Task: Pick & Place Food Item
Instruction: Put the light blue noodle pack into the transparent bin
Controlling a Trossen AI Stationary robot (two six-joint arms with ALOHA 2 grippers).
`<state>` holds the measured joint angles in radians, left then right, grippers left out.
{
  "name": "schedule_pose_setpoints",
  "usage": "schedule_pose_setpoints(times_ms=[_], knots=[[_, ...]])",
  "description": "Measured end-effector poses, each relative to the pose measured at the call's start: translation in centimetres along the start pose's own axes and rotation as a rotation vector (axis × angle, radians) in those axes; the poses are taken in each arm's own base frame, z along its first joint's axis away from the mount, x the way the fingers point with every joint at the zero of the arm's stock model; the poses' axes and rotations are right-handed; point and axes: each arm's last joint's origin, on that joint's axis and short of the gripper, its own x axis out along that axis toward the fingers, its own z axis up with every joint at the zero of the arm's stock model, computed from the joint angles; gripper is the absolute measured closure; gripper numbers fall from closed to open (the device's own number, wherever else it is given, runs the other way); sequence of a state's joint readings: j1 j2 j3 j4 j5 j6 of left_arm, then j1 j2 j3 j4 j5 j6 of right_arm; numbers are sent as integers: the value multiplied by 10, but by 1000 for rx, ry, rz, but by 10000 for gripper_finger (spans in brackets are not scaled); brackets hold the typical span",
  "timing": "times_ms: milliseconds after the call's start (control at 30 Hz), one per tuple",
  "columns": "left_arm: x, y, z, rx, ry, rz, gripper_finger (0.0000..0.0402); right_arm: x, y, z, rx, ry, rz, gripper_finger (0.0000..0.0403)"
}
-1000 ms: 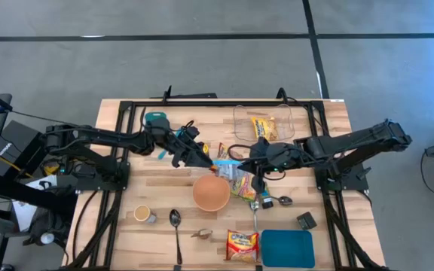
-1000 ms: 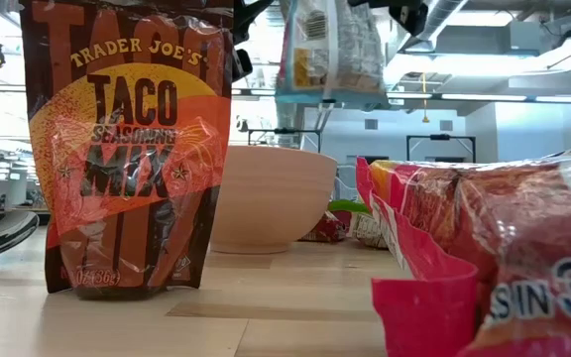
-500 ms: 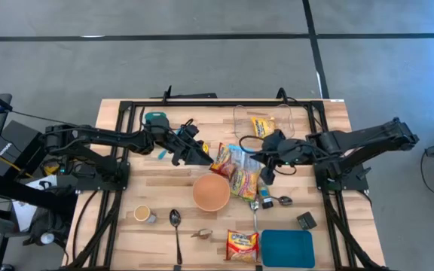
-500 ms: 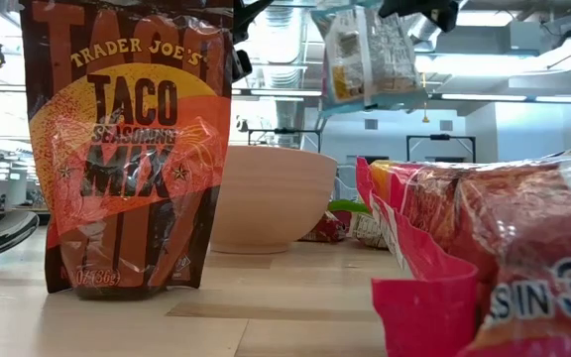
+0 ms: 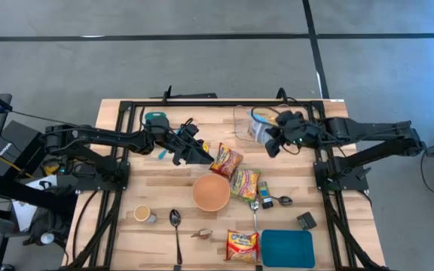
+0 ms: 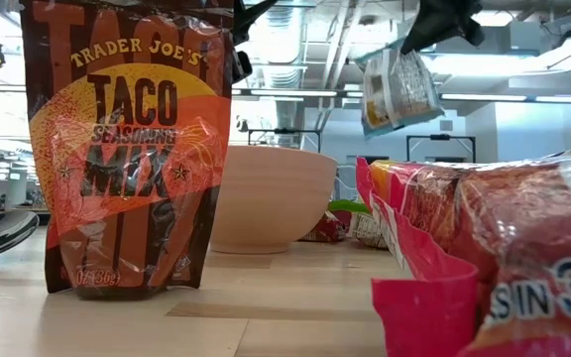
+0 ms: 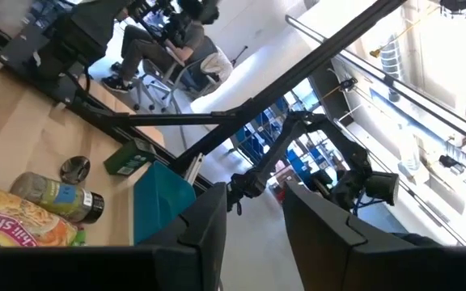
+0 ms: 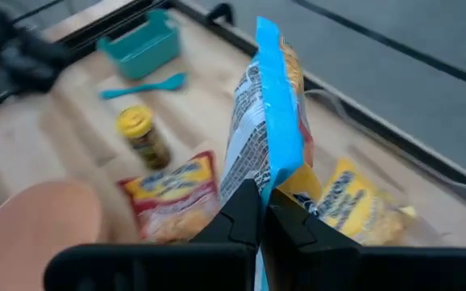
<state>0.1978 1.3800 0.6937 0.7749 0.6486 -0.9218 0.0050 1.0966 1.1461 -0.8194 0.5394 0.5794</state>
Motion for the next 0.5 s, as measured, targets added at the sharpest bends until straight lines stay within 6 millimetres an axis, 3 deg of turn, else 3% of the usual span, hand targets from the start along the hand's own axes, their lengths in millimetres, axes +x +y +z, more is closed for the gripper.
schedule_pose_setpoints(times_ms=[500], knots=[[0, 0, 0, 0, -2, 2, 285, 21, -62, 10, 322, 29, -400, 403]])
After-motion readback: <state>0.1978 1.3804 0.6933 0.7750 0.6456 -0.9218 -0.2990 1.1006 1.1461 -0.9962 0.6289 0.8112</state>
